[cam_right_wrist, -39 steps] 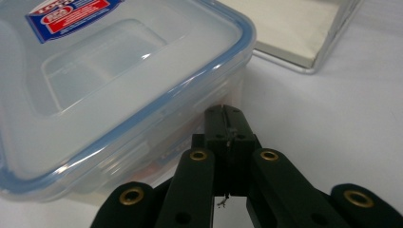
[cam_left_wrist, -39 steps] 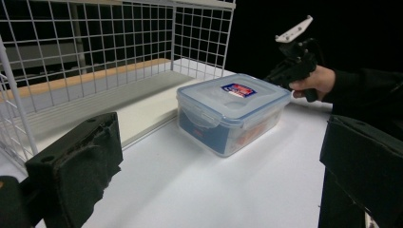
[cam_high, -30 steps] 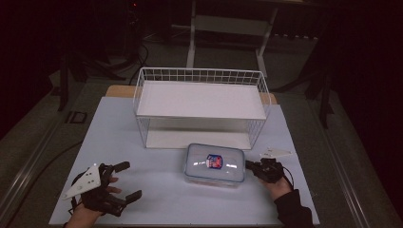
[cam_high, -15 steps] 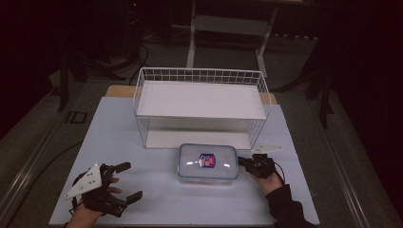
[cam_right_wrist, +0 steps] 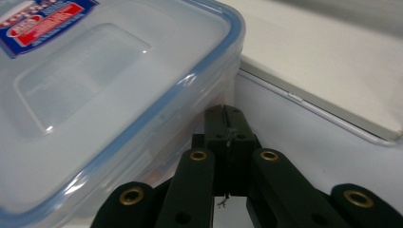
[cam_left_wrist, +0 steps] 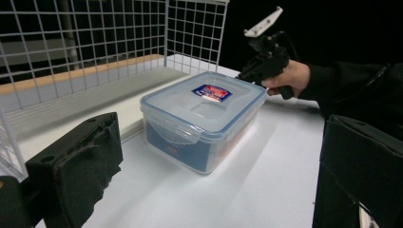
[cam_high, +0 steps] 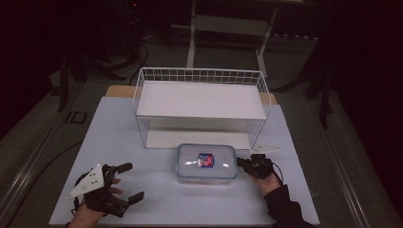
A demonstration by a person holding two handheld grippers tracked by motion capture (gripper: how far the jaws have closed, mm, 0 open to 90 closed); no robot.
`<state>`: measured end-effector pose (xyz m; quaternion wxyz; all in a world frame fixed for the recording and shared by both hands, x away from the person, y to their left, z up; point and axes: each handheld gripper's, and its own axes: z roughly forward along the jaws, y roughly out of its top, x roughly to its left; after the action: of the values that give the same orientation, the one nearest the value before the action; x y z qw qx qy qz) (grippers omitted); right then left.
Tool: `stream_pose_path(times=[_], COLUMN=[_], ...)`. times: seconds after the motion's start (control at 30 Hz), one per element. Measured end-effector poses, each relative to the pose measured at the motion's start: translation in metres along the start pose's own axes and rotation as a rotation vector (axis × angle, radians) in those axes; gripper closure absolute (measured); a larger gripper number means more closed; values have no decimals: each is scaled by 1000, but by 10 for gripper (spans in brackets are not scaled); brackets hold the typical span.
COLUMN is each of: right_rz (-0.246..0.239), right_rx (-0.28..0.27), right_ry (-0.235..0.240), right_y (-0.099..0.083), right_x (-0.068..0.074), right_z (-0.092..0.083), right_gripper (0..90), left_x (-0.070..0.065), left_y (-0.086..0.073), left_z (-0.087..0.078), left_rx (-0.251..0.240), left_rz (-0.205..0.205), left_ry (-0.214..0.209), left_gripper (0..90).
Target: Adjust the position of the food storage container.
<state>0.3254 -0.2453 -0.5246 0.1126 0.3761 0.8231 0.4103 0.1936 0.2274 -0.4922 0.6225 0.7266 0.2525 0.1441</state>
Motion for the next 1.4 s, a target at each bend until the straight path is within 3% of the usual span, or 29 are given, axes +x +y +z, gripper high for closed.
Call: stream_pose_path(times=[0.33,0.8,0.9,1.13,1.23,1.33,1.4], right_rz=[-26,-26,-37,-41,-23,-31,-28], right_rx=[32,18,10,-44,-72,-101,-122], right_ry=[22,32,7,-2,9,3,16], right_y=[8,18,16,13,12,11,11], right_x=[11,16,15,14,14,18,21], right_z=[18,29,25,-1,-13,-26,-34], right_gripper=[900,899,887,836,802,774,707], left_x=[-1,-1,0,4,5,3,3], left_y=[0,0,0,0,1,0,1], left_z=[2,1,2,2,6,11,14], left_rx=[9,7,21,49,112,137,147], left_rz=[0,-4,-6,-36,-72,-57,-61], left_ry=[-8,-12,2,79,74,82,93], left_gripper=[3,3,3,3,3,3,3])
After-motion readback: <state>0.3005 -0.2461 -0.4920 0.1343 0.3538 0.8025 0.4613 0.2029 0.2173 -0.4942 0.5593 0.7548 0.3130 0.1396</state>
